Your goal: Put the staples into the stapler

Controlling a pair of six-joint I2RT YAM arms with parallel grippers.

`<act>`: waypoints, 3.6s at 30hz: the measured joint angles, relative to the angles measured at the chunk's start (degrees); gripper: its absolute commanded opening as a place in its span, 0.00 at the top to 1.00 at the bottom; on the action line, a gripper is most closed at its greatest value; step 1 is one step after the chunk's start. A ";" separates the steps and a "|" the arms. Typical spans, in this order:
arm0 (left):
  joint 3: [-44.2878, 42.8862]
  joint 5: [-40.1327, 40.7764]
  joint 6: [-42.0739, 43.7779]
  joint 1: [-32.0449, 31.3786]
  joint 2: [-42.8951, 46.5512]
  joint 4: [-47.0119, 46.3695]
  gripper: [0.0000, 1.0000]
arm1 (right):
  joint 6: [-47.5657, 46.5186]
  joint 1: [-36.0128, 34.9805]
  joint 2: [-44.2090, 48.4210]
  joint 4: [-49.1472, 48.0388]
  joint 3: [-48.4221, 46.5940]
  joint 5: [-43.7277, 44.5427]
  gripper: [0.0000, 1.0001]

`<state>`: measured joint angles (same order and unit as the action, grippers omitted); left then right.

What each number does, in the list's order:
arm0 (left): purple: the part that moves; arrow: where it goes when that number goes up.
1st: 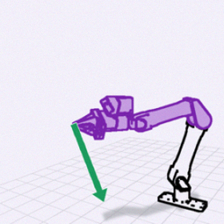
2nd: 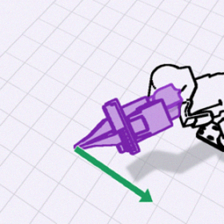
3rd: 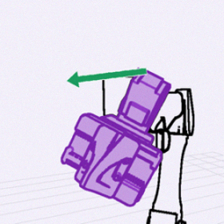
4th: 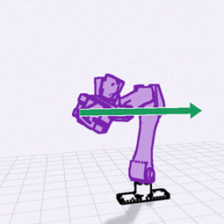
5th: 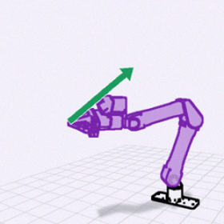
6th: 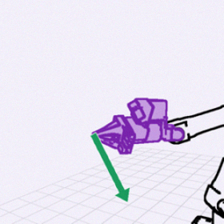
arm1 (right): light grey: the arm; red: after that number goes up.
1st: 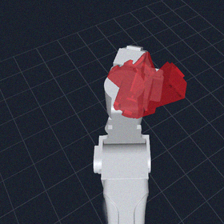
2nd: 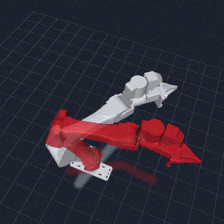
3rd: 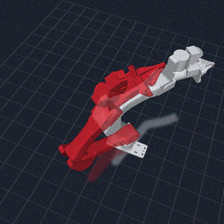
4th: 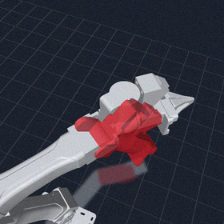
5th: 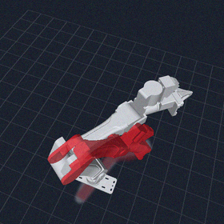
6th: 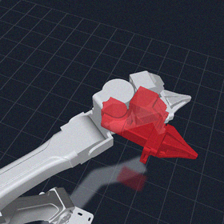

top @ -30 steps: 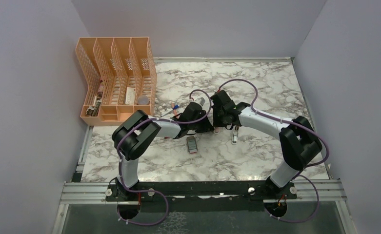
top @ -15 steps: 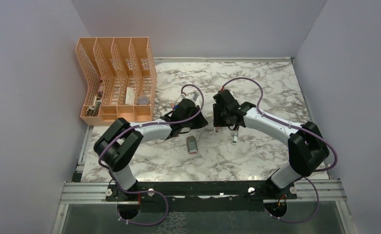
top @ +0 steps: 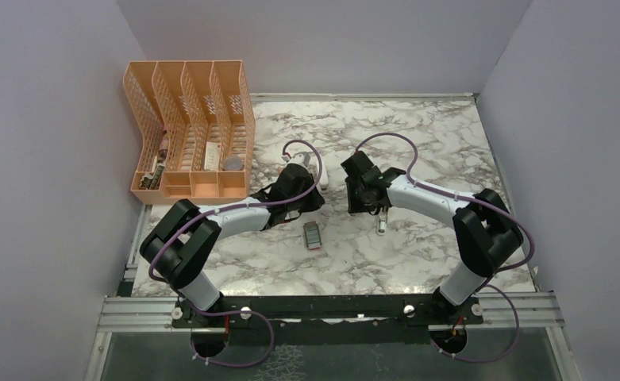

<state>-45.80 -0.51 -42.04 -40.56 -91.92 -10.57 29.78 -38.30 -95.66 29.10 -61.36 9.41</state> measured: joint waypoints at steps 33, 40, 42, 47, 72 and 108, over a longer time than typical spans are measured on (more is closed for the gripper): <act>1.16 0.87 1.01 0.74 3.13 0.46 0.85 | -0.87 -0.26 -7.28 0.39 -8.41 2.34 0.71; 1.38 2.12 1.29 0.74 5.40 1.60 0.84 | -1.40 -0.28 -10.86 0.55 -12.92 3.72 0.61; 1.38 2.45 1.44 0.74 5.79 2.05 0.84 | -1.40 -0.26 -10.88 0.52 -13.44 4.07 0.56; 1.38 2.86 1.97 0.74 6.67 3.17 0.84 | -1.44 -0.26 -9.84 0.68 -13.92 4.92 0.46; -0.33 -9.18 2.14 -4.55 3.63 -0.11 0.38 | -0.50 11.15 11.45 2.80 3.50 12.61 0.45; -20.96 -15.28 -1.55 -10.58 -22.64 -0.59 0.82 | 0.48 12.00 10.71 0.48 6.62 7.43 0.69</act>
<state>-66.76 -15.79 -43.59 -51.13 -114.56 -11.16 30.26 -26.30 -84.95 29.58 -54.74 16.84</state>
